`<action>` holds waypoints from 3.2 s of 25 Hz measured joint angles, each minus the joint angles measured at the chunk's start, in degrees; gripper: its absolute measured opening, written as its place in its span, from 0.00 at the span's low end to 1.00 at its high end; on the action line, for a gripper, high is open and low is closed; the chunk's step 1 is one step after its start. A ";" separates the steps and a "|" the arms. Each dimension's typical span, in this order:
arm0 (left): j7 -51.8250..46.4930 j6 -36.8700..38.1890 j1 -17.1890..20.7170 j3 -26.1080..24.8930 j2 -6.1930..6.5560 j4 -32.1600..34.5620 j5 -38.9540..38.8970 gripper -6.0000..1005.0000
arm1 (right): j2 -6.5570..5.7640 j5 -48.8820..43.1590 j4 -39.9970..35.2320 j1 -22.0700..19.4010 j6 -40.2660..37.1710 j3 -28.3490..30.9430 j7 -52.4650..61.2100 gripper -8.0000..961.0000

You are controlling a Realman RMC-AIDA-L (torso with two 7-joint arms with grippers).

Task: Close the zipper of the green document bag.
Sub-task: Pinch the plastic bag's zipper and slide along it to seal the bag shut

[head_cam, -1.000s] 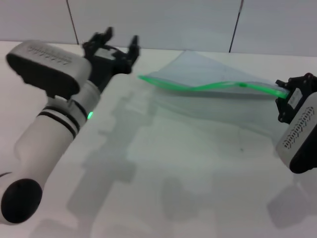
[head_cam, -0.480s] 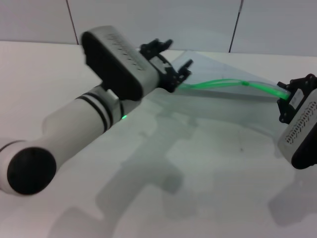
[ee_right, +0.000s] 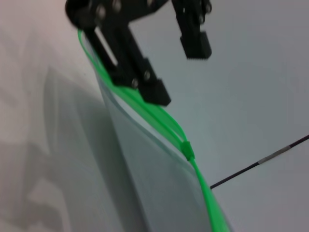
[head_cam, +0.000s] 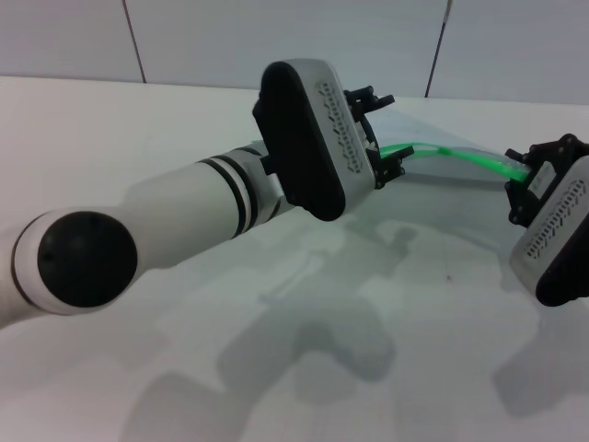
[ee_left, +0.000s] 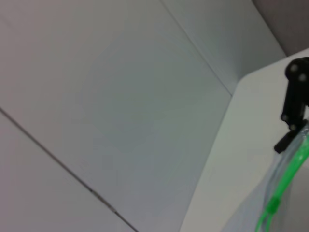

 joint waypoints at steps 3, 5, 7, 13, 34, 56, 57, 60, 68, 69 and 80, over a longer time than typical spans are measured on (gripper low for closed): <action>3.39 -2.10 -0.41 -1.87 -1.10 0.77 0.02 0.63 | -0.06 0.64 0.09 0.10 0.00 -0.07 -0.21 0.06; 5.18 -3.03 -1.35 -3.14 -1.91 2.15 0.03 0.63 | -0.06 0.67 0.22 0.24 0.00 -0.07 -0.31 0.06; 6.24 -3.45 -2.22 -3.66 -2.52 3.52 0.03 0.63 | -0.06 0.68 0.31 0.41 -0.03 -0.07 -0.37 0.06; 8.18 -3.23 -3.83 -3.30 -2.98 5.21 0.02 0.62 | -0.05 0.68 0.50 0.86 -0.10 -0.07 -0.05 0.06; 9.21 4.87 -7.14 2.90 -3.27 9.31 -0.49 0.61 | 0.00 1.20 0.90 1.76 -0.08 -0.16 0.17 0.06; 7.28 9.30 -9.94 8.49 -3.61 12.90 -0.57 0.49 | 0.03 2.13 2.18 2.64 -0.08 -0.24 0.12 0.06; 7.24 9.33 -9.95 8.49 -3.62 12.90 -0.57 0.48 | 0.03 2.13 2.18 2.64 -0.07 -0.24 0.12 0.06; 7.21 9.36 -10.09 8.52 -3.62 12.90 -0.54 0.45 | 0.03 2.13 2.18 2.66 -0.04 -0.24 0.10 0.06; 7.20 9.36 -11.00 8.61 -3.62 14.17 -0.54 0.37 | 0.03 2.12 1.86 2.80 0.07 -0.24 0.08 0.06; 7.14 9.28 -11.13 8.62 -3.63 14.39 -0.54 0.37 | 0.03 2.13 1.80 2.83 0.05 -0.25 0.08 0.06; 6.71 9.36 -11.76 8.74 -3.71 15.08 -0.54 0.34 | 0.03 2.13 1.67 2.90 0.11 -0.87 0.08 0.06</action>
